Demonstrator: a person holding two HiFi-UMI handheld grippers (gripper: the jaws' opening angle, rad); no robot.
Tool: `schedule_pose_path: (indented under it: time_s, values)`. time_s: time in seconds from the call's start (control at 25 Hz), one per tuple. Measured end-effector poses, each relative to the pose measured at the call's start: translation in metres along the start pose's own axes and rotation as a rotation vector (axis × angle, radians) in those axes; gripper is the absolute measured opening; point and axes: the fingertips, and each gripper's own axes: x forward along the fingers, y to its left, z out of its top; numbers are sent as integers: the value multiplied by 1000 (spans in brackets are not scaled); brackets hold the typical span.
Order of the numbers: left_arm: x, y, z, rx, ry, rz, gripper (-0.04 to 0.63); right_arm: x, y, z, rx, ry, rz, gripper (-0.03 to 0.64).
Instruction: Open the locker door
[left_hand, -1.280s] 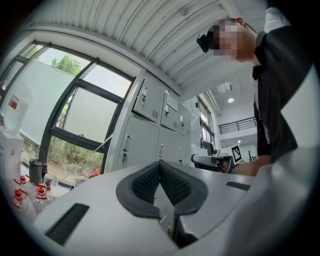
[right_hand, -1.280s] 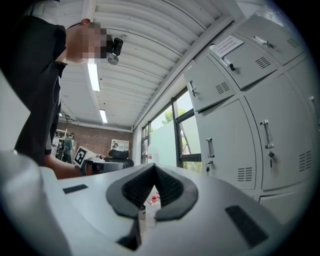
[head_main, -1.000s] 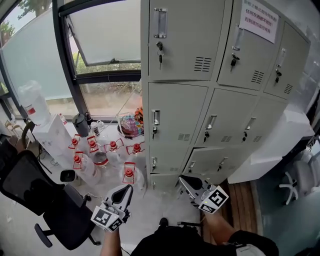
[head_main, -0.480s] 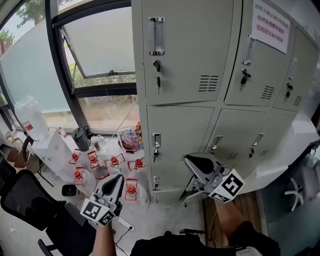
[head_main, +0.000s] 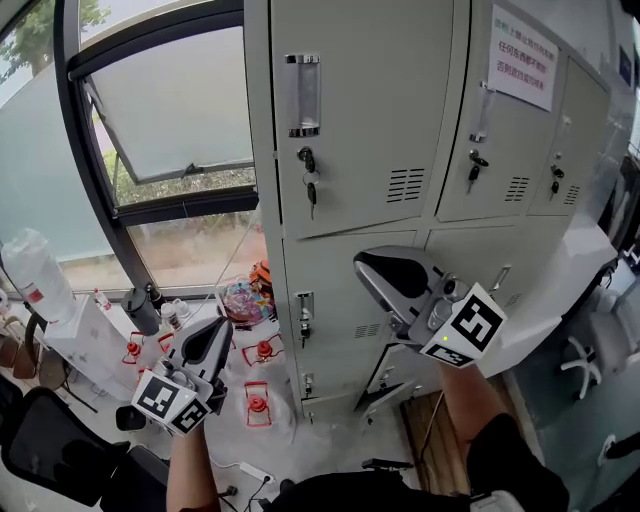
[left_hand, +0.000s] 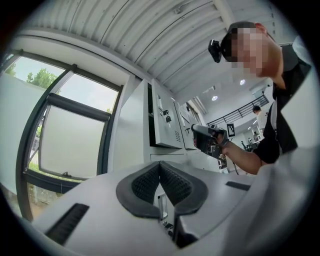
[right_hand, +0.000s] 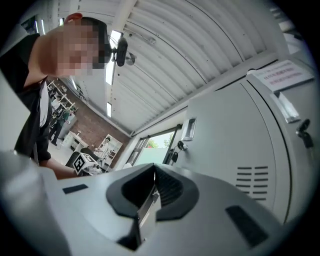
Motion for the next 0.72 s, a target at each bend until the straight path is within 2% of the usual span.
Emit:
schedule_pose_path:
  time_s: [0.24,0.36,0.72]
  values:
    - [18,18,53,61,-51,-78,15,37,-23,49,-115,5,-43,25]
    - [26,23,79,94,-74,-109,15,56,-33,63,-134,27,-43,52]
    - [47,36,128,183,-104,-138,15,89,-64,98,-194,81,-101,104]
